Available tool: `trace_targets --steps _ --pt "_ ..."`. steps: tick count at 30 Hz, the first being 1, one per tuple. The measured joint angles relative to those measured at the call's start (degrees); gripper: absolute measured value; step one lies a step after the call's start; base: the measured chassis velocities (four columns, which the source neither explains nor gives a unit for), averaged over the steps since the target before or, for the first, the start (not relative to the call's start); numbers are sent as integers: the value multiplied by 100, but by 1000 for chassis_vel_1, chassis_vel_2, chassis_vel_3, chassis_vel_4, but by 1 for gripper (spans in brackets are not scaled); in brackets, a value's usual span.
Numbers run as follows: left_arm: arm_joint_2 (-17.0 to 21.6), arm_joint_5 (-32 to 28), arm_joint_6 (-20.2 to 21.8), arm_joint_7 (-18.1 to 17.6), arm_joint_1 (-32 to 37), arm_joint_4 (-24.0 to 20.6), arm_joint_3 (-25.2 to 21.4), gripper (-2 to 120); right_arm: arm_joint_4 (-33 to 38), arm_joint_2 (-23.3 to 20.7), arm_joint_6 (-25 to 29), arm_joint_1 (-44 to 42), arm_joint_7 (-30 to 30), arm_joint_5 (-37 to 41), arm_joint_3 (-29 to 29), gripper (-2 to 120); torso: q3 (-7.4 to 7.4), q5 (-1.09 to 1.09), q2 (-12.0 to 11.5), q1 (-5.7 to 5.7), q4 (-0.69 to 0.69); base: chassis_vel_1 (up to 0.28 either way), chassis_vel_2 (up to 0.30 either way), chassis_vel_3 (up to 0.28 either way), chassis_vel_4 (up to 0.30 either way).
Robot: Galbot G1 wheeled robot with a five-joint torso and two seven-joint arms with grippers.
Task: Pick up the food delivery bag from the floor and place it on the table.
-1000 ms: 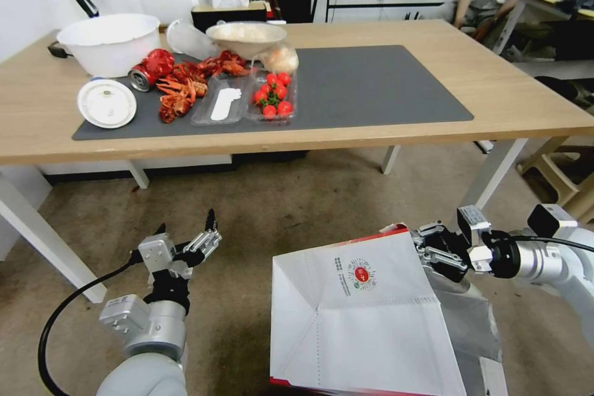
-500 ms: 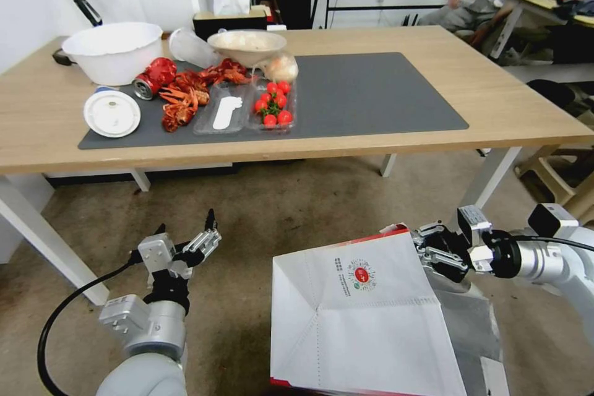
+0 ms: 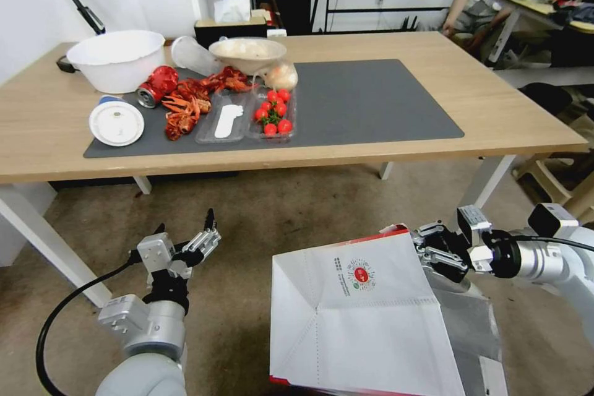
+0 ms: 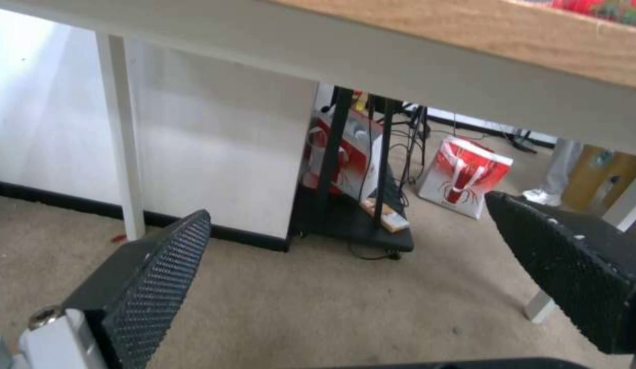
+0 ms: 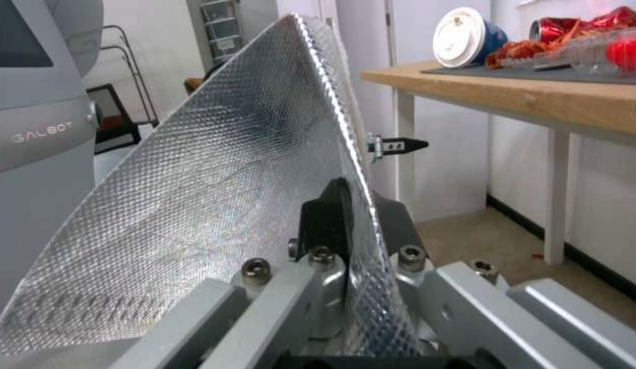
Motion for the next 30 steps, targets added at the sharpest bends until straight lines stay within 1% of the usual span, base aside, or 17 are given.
trace_targets --steps 14,19,22,26,28,30 --pt "-2 -2 2 -5 2 -9 -9 100 14 -9 -1 -3 9 3 15 0 212 0 346 133 0 0 0 0 0" --pt "-2 -2 2 -8 2 -14 -12 100 16 -9 0 -2 11 4 17 0 264 0 436 170 0 0 0 0 0" --pt "3 -8 3 -10 4 -25 -17 100 17 -9 0 12 20 6 16 0 330 0 541 209 0 0 0 0 0" --pt "10 -13 10 -14 3 -29 -24 100 22 -8 -1 15 24 8 16 0 384 0 628 243 0 0 0 0 0" --pt "10 -13 12 -14 3 -29 -25 100 23 -8 -1 15 25 8 16 0 389 0 636 246 0 0 0 0 0" --pt "7 -5 29 -12 3 -31 -30 100 35 -6 0 5 25 8 18 0 439 0 719 280 0 0 0 0 0"
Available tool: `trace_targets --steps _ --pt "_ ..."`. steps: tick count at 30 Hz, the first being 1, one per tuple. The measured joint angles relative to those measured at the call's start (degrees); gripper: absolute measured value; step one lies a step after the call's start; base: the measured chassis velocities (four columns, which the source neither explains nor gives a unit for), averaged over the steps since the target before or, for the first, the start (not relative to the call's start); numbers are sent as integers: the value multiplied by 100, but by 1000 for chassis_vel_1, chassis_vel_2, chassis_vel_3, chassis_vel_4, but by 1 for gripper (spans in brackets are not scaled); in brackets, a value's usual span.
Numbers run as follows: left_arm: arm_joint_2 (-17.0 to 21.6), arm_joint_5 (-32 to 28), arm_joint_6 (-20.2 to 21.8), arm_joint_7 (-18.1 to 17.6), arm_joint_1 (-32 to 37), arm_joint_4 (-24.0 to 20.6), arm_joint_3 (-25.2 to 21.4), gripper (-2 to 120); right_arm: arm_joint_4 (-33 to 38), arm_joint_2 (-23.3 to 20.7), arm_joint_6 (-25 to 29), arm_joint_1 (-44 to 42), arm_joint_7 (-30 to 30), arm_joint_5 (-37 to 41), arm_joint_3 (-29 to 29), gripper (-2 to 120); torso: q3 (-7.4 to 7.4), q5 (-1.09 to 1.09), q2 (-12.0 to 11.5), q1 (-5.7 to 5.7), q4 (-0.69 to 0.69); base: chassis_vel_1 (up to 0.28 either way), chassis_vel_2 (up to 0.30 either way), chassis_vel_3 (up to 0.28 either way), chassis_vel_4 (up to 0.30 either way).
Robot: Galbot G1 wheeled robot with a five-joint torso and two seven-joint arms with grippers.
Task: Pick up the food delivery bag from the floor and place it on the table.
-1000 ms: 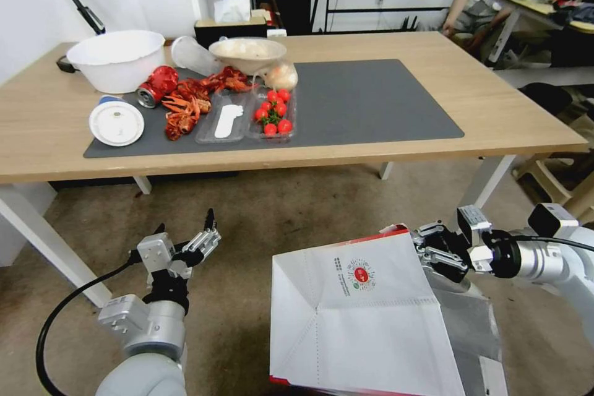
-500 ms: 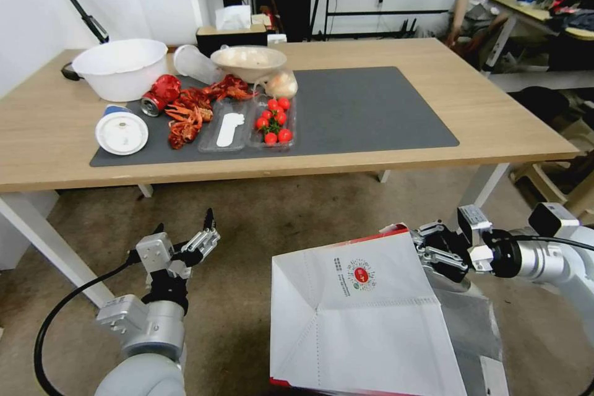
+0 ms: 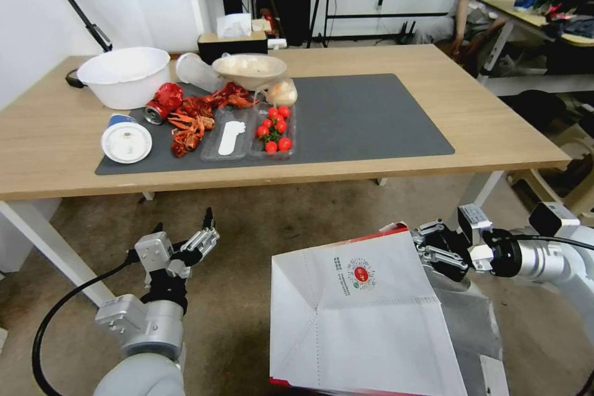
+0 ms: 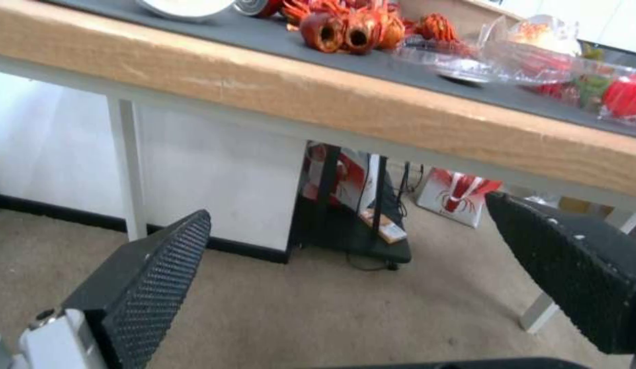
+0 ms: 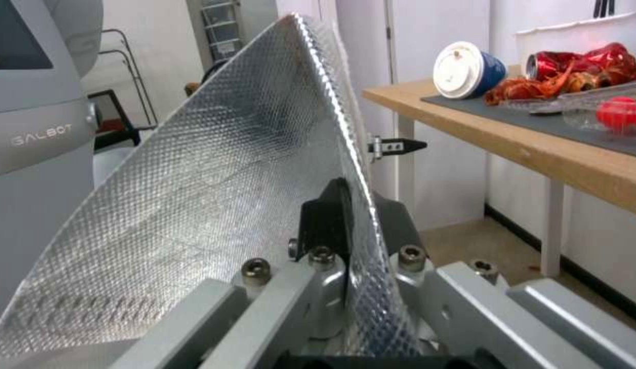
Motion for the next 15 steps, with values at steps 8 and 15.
trace_targets --steps 8,15 --pt "-13 7 -5 0 33 -27 6 100 28 5 0 -21 0 -3 19 0 114 0 194 81 0 0 0 0 0" --pt "-11 7 -6 -1 38 -56 2 100 55 -10 0 -43 -1 -3 41 0 205 0 345 141 0 0 0 0 0"
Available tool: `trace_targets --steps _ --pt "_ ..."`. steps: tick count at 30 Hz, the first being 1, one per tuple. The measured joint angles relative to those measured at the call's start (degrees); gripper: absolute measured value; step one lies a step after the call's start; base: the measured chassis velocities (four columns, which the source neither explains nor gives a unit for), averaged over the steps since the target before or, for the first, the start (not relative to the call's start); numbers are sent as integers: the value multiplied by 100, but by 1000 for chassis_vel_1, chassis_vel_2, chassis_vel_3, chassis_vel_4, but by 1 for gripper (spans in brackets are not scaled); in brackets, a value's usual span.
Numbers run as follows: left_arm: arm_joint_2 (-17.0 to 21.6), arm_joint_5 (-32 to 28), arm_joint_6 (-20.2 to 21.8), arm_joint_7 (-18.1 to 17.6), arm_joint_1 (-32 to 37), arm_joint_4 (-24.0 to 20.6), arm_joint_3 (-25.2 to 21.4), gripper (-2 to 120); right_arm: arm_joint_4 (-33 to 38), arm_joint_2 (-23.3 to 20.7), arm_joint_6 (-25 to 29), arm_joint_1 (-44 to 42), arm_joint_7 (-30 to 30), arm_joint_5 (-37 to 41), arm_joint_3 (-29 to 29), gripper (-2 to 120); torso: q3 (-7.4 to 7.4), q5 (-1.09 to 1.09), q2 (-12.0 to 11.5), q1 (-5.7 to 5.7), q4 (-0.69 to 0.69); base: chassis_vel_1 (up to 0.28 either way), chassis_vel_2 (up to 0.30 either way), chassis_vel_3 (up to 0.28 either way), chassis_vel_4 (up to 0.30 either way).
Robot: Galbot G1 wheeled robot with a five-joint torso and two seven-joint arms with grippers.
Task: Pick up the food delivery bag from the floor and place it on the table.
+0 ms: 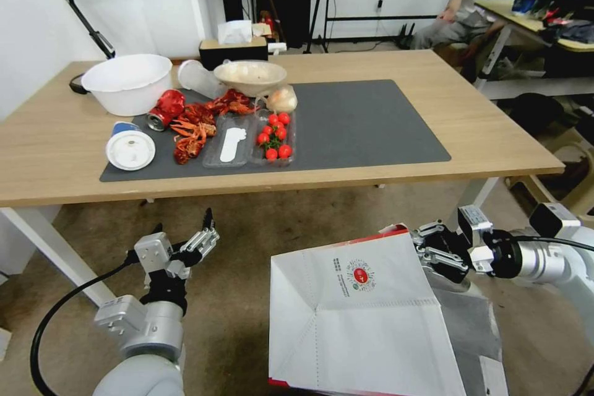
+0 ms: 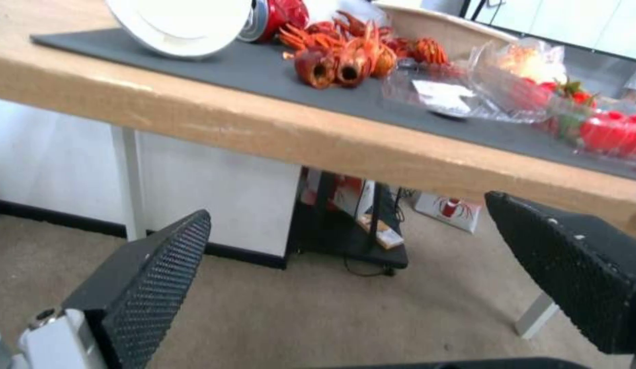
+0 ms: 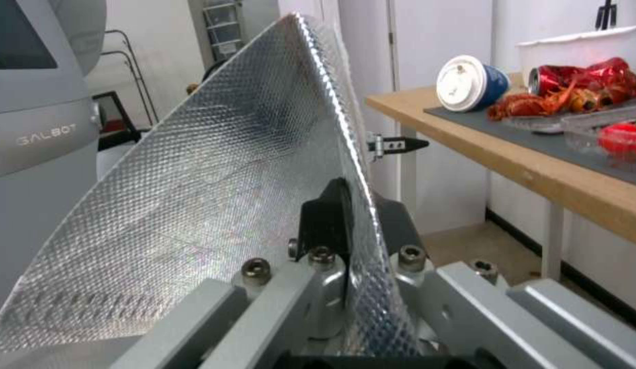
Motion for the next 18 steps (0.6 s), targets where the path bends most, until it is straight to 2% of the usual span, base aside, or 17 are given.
trace_targets --steps 18 --pt "-13 8 -13 -3 46 -54 -7 100 67 -22 0 -31 1 20 19 0 282 0 474 191 0 0 0 0 0"
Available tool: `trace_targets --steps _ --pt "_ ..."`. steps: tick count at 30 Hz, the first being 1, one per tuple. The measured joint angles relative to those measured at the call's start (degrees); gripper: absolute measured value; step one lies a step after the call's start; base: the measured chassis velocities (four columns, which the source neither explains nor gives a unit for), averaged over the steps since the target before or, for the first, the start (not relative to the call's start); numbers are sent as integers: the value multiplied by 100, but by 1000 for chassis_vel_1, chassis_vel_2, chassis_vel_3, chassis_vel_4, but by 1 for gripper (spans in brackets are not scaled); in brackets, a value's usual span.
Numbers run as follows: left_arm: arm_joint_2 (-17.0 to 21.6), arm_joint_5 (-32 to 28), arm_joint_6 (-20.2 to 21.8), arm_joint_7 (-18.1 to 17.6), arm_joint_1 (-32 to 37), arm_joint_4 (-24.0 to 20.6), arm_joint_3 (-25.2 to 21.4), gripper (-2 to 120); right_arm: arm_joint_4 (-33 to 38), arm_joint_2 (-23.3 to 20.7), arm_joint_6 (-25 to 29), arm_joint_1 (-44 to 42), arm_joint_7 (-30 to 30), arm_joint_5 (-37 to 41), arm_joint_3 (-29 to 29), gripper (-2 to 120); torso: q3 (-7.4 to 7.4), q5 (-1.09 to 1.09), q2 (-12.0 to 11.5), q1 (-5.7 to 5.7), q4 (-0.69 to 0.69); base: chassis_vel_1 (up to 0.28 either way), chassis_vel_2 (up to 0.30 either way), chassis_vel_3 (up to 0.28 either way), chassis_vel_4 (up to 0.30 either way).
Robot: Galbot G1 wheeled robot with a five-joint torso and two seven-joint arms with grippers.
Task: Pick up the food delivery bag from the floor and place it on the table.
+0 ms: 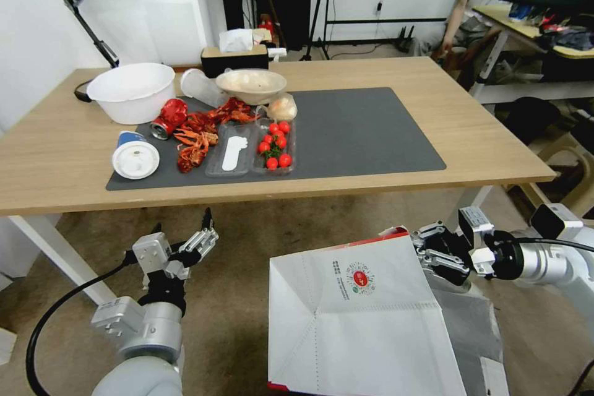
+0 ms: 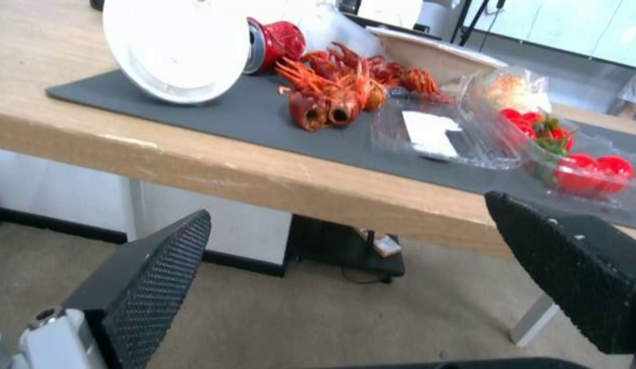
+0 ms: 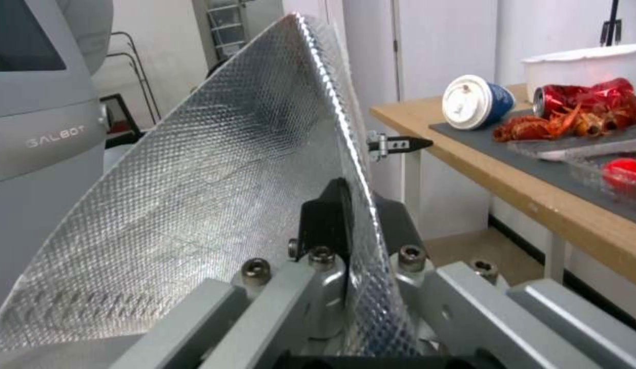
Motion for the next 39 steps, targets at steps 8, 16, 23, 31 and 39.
trace_targets --steps 8,16,23,31,39 --pt "2 4 -2 0 -1 0 -3 100 0 0 0 5 0 1 0 0 94 0 167 75 0 0 0 0 0" --pt "18 3 0 -5 -34 17 -3 100 -11 1 2 4 2 -2 0 0 235 0 410 176 0 0 0 0 0" --pt "27 -21 23 -23 -70 39 -6 100 -27 -8 3 20 7 -2 0 0 336 0 590 256 0 0 0 0 0" --pt "34 -36 23 -24 -79 45 -10 100 -30 -10 3 36 12 -2 -6 0 450 0 787 338 0 0 0 0 0" --pt "39 -39 25 -24 -80 45 -13 100 -29 -9 3 34 14 -3 -7 0 558 0 979 421 0 0 0 0 0"
